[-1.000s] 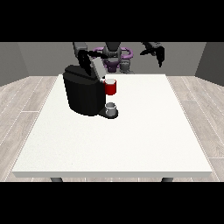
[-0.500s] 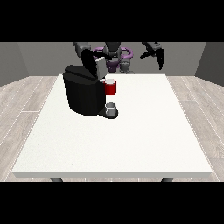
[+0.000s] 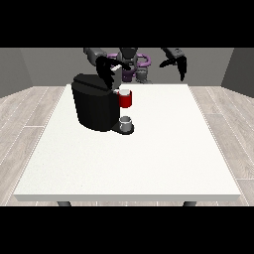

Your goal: Insert the coffee pod into the coffee machine and close the lid

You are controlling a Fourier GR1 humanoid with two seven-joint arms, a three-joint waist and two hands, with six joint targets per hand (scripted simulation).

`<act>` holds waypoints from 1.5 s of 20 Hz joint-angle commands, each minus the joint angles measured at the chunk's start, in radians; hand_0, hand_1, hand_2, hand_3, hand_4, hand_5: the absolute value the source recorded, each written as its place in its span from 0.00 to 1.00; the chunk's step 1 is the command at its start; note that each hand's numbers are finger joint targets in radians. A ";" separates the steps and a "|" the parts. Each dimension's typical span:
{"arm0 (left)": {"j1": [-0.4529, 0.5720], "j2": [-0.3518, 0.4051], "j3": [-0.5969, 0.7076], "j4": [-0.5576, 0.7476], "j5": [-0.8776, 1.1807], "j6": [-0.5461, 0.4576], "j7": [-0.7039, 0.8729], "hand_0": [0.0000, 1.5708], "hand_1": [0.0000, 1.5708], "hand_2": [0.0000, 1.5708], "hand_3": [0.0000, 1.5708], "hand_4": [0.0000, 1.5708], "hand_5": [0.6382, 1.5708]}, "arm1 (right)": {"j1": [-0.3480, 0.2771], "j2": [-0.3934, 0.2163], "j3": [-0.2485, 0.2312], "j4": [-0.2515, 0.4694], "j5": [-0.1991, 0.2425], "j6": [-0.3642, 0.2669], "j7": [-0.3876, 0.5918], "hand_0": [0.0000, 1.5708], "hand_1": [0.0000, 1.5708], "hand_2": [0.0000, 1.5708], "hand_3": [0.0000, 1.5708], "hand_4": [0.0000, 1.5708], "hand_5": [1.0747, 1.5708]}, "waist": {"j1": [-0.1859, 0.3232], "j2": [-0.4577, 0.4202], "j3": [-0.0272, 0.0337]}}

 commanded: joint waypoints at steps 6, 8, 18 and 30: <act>-0.045 0.004 -0.029 0.013 -0.002 -0.035 -0.037 0.00 0.00 0.00 0.00 0.21 1.00 | -0.152 0.014 0.063 -0.060 0.063 -0.009 -0.024 0.00 0.00 0.00 0.00 0.17 1.00 | 0.133 0.058 -0.0171; -0.060 -0.005 -0.023 -0.001 0.011 -0.029 -0.005 0.00 0.00 0.00 0.00 0.25 1.00 | -0.144 -0.004 0.068 -0.069 0.067 0.012 0.009 0.00 0.00 0.00 0.00 0.15 1.00 | 0.156 0.034 -0.0163; -0.150 -0.012 -0.061 0.006 0.001 -0.053 -0.007 0.00 0.00 0.00 0.00 0.27 1.00 | -0.189 -0.092 0.042 -0.217 0.083 0.015 0.173 0.00 0.00 0.00 0.00 0.00 1.00 | 0.267 0.111 -0.0156; -0.234 -0.044 -0.112 0.003 0.008 -0.089 -0.011 0.00 0.00 0.00 0.00 0.22 1.00 | -0.185 -0.158 -0.043 -0.357 0.075 0.027 0.319 0.00 0.00 0.00 0.00 0.00 1.00 | 0.428 0.222 -0.0127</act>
